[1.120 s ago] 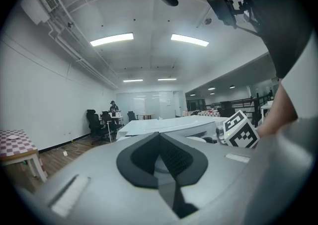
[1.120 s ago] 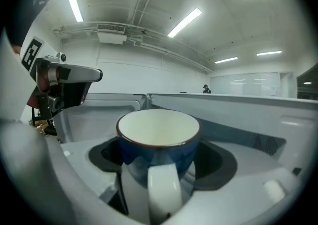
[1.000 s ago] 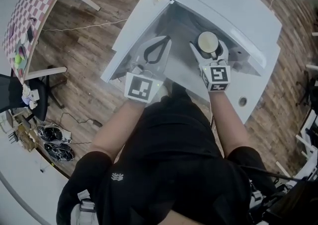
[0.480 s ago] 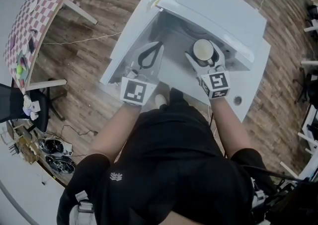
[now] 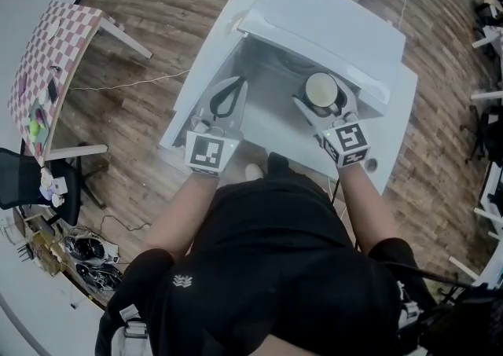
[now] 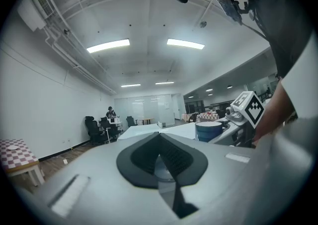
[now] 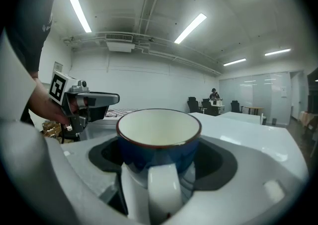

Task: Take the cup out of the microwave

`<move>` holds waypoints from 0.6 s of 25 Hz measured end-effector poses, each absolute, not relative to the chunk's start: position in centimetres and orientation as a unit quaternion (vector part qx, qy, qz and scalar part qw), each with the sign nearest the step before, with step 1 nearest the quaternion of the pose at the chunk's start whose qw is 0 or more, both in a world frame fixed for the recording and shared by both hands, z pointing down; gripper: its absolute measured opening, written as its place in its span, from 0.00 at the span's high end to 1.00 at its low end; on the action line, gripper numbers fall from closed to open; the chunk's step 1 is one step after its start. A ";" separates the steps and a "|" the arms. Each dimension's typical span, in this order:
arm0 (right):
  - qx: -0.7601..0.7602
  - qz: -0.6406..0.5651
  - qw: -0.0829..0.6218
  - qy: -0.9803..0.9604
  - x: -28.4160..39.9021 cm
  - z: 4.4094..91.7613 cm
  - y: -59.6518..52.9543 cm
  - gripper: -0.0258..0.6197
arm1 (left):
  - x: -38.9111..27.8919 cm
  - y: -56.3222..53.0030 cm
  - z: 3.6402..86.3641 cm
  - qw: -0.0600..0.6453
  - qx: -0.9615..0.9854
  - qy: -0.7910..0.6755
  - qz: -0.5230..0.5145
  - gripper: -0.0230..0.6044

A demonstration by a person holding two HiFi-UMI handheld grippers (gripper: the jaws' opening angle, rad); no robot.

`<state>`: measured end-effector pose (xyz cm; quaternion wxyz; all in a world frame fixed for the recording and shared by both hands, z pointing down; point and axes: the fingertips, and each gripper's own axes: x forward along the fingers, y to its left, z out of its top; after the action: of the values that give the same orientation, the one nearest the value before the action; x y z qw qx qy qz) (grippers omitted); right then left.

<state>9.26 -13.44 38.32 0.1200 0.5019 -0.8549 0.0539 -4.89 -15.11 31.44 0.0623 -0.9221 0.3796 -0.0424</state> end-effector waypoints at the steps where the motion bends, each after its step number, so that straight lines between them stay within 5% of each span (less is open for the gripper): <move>1: 0.501 0.052 0.120 -0.855 9.3 37.9 -13.4 0.34 | -4.9 -15.2 31.2 0.065 -0.922 0.380 -0.042 0.96; 15: 0.496 0.046 0.110 -0.860 11.4 33.4 -13.3 0.34 | -6.9 -16.5 28.1 0.086 -0.911 0.402 -0.041 0.96</move>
<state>11.42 -13.32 33.40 0.1103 0.4955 -0.8603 0.0464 -6.87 -16.53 28.08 0.0865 -0.9106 0.4021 -0.0408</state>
